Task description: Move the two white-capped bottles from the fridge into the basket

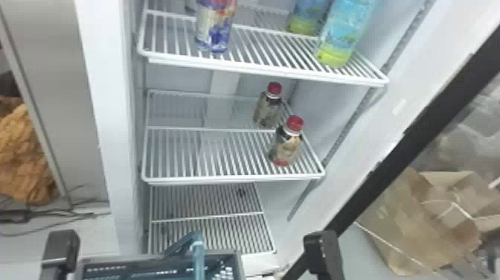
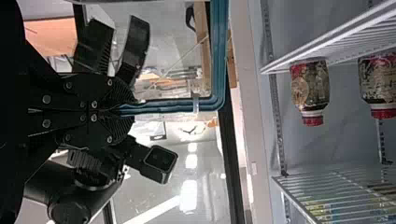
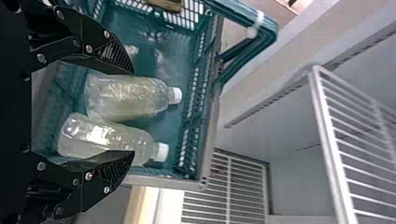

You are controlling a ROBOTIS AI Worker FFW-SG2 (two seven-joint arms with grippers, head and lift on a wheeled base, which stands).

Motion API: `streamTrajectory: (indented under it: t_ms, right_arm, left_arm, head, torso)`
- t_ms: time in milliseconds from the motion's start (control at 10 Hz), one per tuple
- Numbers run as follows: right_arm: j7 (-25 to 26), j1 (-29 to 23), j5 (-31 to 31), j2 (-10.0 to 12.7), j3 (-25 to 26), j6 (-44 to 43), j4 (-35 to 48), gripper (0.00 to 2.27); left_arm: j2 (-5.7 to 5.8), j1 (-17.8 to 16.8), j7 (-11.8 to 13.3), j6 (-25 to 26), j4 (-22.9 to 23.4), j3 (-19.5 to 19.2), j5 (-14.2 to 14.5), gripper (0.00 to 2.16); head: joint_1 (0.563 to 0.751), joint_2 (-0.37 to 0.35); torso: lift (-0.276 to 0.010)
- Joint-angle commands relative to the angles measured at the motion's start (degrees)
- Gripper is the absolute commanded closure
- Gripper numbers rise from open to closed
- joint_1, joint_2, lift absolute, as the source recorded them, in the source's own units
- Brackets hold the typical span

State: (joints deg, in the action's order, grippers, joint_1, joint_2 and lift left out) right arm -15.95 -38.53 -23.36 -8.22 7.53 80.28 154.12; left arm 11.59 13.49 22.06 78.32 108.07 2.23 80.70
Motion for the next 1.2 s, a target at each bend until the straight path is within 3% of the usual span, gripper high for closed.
streamTrajectory:
  t_ms: [0,500,1000,1100]
  right_arm:
    - [0.0,-0.4,2.2,0.0,-0.1,-2.8,1.3,0.51]
    - [1.9,-2.4,6.0,0.2,-1.2,-16.7,4.6,0.51]
    - [7.7,-7.2,5.5,0.2,-3.9,-50.6,1.9,0.5]
    - [8.9,-7.6,5.5,0.2,-4.2,-53.7,1.2,0.5]
  left_arm:
    - [-0.07,0.0,0.0,0.0,0.0,-0.1,0.0,1.15]
    - [-0.07,0.0,0.0,-0.1,0.0,-0.1,0.0,1.15]
    - [-0.16,0.1,0.0,-0.1,0.0,-0.2,0.0,1.15]
    - [-0.16,0.3,0.0,-0.1,0.0,-0.2,0.1,1.15]
  head:
    - [0.695,-0.35]
    - [0.695,-0.35]
    - [0.695,-0.35]
    - [0.695,-0.35]
  torso:
    - [-0.26]
    - [-0.26]
    - [-0.26]
    - [-0.26]
